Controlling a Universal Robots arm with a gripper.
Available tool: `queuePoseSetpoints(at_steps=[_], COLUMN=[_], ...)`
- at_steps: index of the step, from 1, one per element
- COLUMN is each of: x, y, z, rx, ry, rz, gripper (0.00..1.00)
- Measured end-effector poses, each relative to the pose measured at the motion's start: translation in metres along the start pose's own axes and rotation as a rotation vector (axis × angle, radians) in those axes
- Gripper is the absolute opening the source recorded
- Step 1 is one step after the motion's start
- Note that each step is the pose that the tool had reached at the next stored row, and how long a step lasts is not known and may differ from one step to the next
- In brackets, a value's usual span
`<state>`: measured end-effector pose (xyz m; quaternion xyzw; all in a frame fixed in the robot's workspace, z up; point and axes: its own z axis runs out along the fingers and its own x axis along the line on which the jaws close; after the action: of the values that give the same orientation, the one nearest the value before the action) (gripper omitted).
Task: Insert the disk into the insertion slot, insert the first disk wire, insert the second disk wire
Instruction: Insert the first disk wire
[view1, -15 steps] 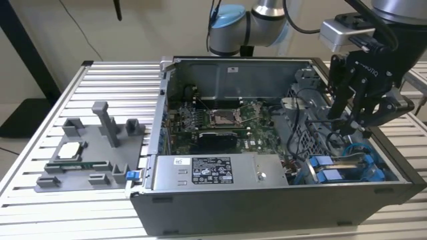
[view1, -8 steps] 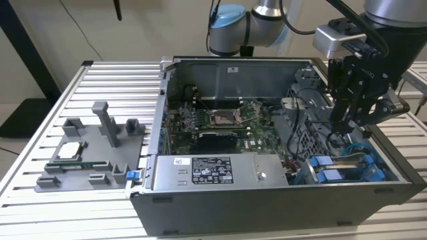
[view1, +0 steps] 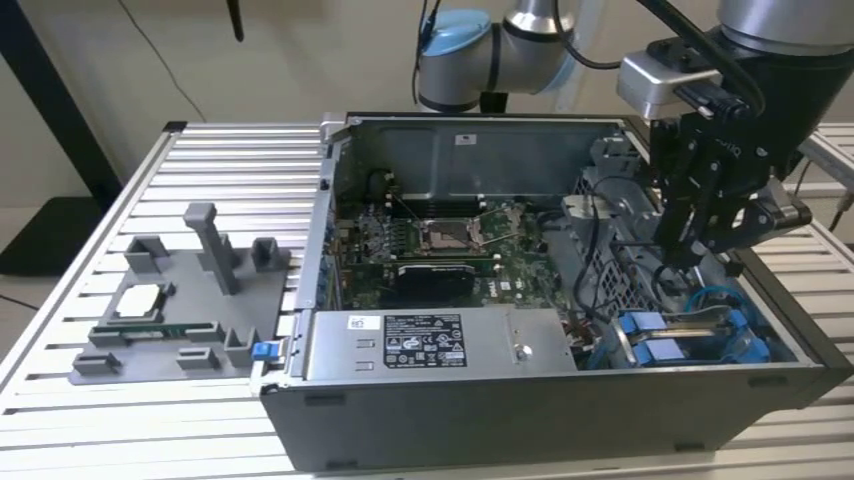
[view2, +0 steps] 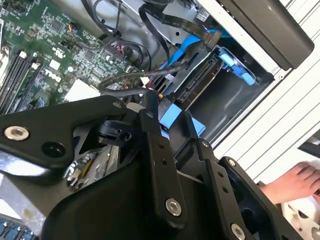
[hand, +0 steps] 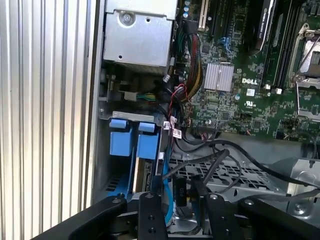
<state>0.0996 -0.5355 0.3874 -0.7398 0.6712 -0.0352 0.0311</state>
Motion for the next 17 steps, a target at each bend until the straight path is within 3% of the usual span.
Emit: queuePoseSetpoints(at_steps=[10,17], x=[-0.0001,-0.0001], y=[0.0012,0.0012], z=[0.0004,0.0004], rx=[0.0147,0.0166], ry=[-0.0004,-0.0019], rz=[-0.020,-0.036], gripper=[1.00,1.00])
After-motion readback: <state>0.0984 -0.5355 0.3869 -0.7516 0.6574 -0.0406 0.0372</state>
